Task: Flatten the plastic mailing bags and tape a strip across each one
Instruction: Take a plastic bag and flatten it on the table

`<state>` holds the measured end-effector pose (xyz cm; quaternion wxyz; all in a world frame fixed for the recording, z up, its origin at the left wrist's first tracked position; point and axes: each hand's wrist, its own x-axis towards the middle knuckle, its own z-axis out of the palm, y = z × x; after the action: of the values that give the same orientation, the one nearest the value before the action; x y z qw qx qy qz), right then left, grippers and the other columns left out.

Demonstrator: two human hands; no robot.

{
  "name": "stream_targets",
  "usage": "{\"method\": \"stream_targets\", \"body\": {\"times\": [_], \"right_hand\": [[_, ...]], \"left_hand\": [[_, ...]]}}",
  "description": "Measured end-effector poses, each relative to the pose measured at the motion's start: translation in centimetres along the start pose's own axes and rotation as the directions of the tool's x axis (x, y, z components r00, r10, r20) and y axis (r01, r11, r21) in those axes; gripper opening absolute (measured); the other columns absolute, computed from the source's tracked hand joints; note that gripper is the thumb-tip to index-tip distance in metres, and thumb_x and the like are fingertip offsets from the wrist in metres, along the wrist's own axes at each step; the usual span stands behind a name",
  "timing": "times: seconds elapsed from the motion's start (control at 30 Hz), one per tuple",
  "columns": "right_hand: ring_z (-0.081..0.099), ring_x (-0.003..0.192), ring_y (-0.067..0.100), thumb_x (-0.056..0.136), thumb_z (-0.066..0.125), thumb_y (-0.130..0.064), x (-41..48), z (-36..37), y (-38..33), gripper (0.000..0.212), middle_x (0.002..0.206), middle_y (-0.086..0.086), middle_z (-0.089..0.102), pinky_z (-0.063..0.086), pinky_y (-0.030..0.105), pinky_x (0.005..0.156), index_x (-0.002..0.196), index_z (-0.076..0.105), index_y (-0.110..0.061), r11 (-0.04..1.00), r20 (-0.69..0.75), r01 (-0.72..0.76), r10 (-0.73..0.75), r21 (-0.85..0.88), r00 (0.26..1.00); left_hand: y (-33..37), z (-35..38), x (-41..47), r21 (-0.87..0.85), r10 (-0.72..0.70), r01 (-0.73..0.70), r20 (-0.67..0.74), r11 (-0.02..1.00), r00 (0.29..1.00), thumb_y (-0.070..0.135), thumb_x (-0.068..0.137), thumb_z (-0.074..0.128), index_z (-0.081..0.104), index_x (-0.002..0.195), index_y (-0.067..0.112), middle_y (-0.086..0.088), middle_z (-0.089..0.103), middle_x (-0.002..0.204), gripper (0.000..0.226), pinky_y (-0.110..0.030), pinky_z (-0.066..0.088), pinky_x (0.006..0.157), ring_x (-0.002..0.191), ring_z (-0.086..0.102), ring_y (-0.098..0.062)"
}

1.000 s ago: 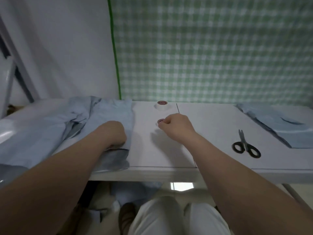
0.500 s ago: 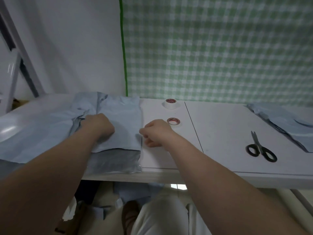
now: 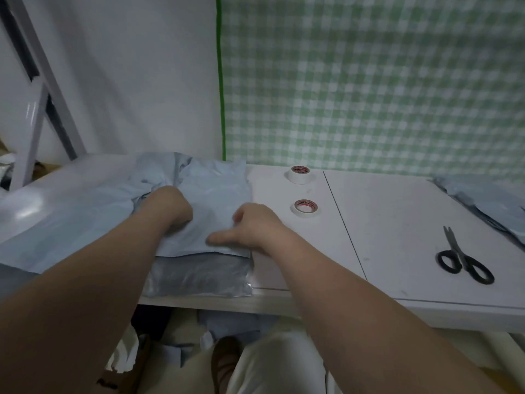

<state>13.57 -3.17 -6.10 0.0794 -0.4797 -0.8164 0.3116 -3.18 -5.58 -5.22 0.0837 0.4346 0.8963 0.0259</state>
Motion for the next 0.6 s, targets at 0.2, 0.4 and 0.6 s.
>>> {"method": "stream_targets", "body": {"times": [0.2,0.4,0.6], "right_hand": [[0.038,0.118,0.029,0.075,0.073,-0.036,-0.2,0.6,-0.5,0.058,0.131,0.006,0.036,0.042,0.038,0.097,0.127,0.052,-0.026,0.940,-0.029,0.234,-0.249,-0.248,0.968],[0.053,0.105,0.030,0.089,0.048,-0.013,0.5,0.3,-0.5,0.022,0.113,0.008,0.057,0.040,0.031,0.077,0.107,0.060,-0.016,0.933,-0.276,0.230,-0.306,-0.278,0.911],[0.053,0.092,0.019,0.096,0.040,-0.013,1.6,-4.3,-1.6,0.018,0.101,0.002,0.058,0.040,0.028,0.075,0.102,0.057,-0.015,0.894,-0.425,0.251,-0.077,0.371,0.902]], "left_hand": [[-0.5,0.2,0.7,0.002,0.066,-0.066,0.011,0.998,0.998,0.026,0.085,0.051,0.063,0.097,0.006,-0.013,0.061,0.112,0.026,-0.033,0.045,0.092,0.104,0.056,-0.029],[-0.8,0.5,0.7,-0.269,0.038,-0.043,-0.025,0.962,0.999,0.027,0.088,0.052,0.064,0.108,0.002,-0.017,0.060,0.119,0.035,-0.035,0.042,0.097,0.110,0.054,-0.033],[0.0,-1.2,0.7,-0.897,0.060,0.312,0.346,0.312,0.936,0.008,0.087,0.061,0.058,0.112,0.003,-0.018,0.063,0.095,0.026,-0.041,0.057,0.066,0.078,0.063,-0.029]]}}
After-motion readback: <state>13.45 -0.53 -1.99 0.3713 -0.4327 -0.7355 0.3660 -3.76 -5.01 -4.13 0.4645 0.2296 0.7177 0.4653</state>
